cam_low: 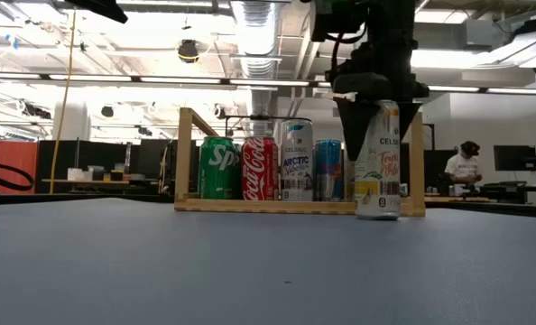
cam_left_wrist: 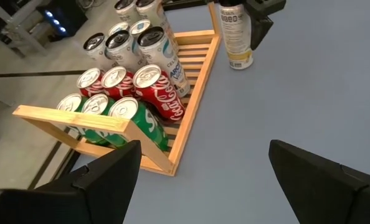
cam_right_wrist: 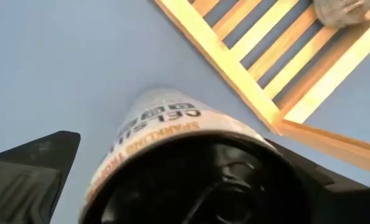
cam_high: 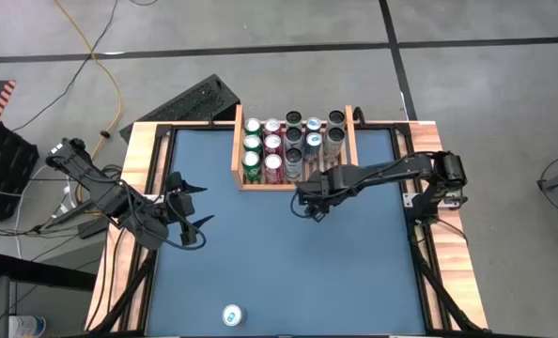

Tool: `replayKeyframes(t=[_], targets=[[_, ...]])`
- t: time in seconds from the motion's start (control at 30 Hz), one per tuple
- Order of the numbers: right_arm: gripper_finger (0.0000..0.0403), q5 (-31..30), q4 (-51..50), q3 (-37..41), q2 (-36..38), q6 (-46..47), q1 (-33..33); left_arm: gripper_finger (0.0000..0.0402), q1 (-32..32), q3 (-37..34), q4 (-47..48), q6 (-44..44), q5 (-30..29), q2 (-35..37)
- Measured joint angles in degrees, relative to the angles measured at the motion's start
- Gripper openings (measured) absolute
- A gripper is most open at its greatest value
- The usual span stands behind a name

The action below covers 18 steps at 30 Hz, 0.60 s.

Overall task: Place canned beverage on shelf
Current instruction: Put the top middle left blue can aligned with the blue soda on the shelf

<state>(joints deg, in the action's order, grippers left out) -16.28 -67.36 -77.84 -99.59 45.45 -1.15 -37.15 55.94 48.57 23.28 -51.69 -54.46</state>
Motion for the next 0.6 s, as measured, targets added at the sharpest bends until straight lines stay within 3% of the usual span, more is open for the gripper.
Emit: replayKeyframes(t=[0.2,0.4,0.6], targets=[[0.0261,1.21,0.16,0.0,-0.02,-0.5,1.46,0.0341,0.0,0.0,-0.02,0.41,0.23,0.0],[0.0204,2.7,0.14,-0.05,-0.02,-0.99,1.69,0.0341,0.0,0.0,-0.02,0.49,0.25,0.0],[0.0202,2.91,-0.08,-0.09,0.0,-1.12,1.62,0.0341,0.0,0.0,0.01,0.49,0.25,0.0]])
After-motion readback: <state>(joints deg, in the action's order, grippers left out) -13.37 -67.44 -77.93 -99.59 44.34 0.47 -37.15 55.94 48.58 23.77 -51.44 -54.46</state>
